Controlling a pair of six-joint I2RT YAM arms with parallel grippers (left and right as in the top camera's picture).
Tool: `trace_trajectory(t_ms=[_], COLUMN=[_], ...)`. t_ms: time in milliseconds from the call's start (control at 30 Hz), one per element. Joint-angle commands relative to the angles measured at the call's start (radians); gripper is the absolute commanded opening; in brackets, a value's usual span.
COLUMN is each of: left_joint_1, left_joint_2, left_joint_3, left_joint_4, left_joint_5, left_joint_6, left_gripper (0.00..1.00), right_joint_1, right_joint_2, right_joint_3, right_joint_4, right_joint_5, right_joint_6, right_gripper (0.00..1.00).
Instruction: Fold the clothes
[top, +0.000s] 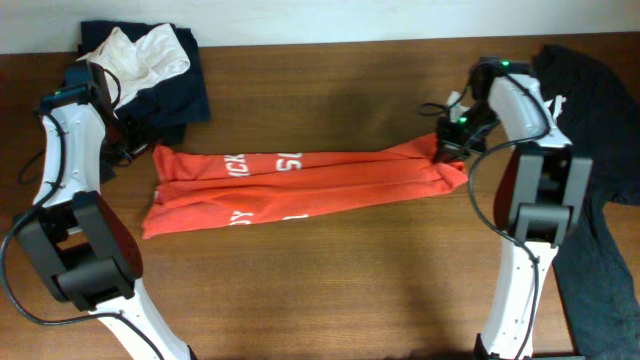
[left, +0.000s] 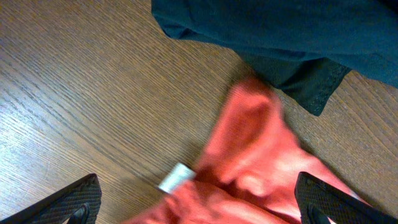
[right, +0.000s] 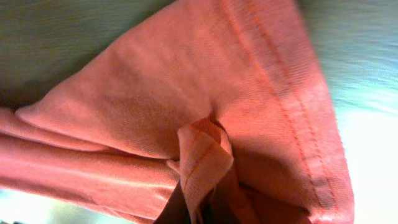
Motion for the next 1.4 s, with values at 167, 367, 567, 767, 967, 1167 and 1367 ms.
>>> trace_trajectory(t_ms=[167, 367, 567, 767, 967, 1167, 1367], left_joint_1=[0.001, 0.001, 0.001, 0.001, 0.001, 0.001, 0.001], left_joint_2=[-0.005, -0.005, -0.005, -0.005, -0.005, -0.005, -0.005], left_joint_3=[0.011, 0.011, 0.011, 0.011, 0.011, 0.011, 0.011], left_joint_4=[-0.002, -0.001, -0.001, -0.001, -0.001, -0.002, -0.001], left_joint_5=[0.012, 0.039, 0.038, 0.038, 0.037, 0.038, 0.037], left_joint_6=[0.000, -0.001, 0.000, 0.000, 0.000, 0.000, 0.000], left_gripper=[0.99, 0.99, 0.99, 0.99, 0.99, 0.99, 0.99], right_joint_1=[-0.098, 0.067, 0.322, 0.522, 0.655, 0.663, 0.515], right_joint_2=[-0.140, -0.173, -0.151, -0.132, -0.132, -0.134, -0.132], right_joint_3=[0.183, 0.204, 0.202, 0.196, 0.195, 0.197, 0.275], right_joint_4=[-0.246, -0.314, -0.273, -0.239, -0.159, -0.167, -0.227], right_joint_5=[0.172, 0.174, 0.173, 0.174, 0.174, 0.179, 0.242], right_joint_6=[0.127, 0.144, 0.226, 0.341, 0.367, 0.296, 0.227], right_gripper=[0.04, 0.04, 0.04, 0.04, 0.04, 0.74, 0.88])
